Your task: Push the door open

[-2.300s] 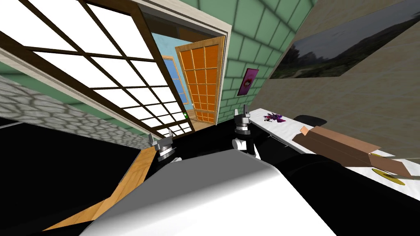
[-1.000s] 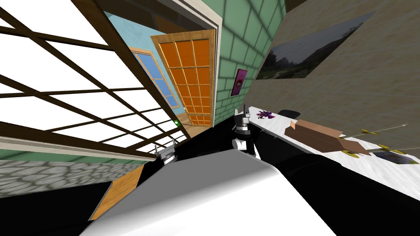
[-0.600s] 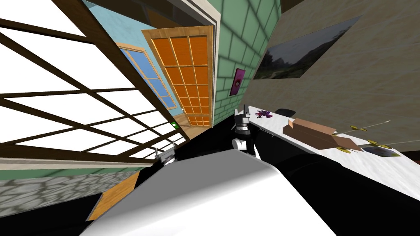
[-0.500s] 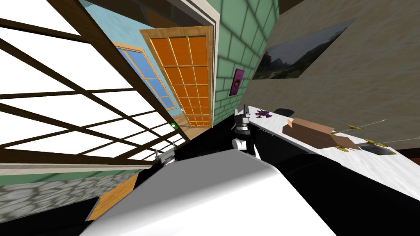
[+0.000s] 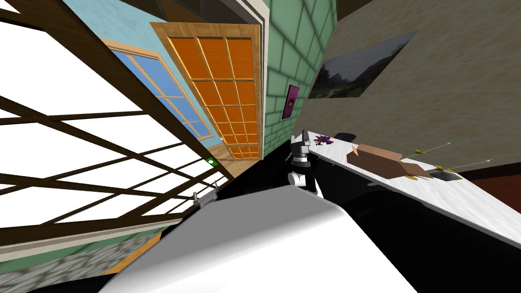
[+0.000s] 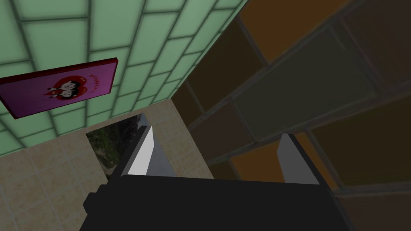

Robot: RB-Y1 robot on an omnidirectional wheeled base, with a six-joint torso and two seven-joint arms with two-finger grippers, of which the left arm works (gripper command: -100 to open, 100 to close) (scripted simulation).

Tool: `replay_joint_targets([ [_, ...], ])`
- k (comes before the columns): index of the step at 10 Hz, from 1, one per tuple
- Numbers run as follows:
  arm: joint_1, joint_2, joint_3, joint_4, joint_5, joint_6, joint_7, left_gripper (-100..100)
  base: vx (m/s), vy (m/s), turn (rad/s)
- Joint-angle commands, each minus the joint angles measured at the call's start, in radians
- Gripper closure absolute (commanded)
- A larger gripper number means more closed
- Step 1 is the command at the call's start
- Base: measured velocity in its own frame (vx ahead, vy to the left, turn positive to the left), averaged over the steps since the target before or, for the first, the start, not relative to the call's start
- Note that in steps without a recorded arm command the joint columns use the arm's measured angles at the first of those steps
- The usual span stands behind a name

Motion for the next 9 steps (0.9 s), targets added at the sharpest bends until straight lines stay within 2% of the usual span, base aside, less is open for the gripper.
replay_joint_targets([
  [1, 0.008, -0.002, -0.01, 0.034, 0.024, -0.019, 0.039, -100, 0.131, 0.06, -0.175],
  [3, 0.014, -0.002, -0.017, 0.062, 0.041, -0.034, 0.069, -100, 0.107, 0.073, -0.109],
  [5, 0.025, -0.004, -0.031, 0.115, 0.075, -0.064, 0.127, -100, 0.118, 0.088, -0.195],
  [9, 0.041, -0.008, -0.05, 0.189, 0.122, -0.105, 0.207, -100, 0.116, 0.095, -0.133],
])
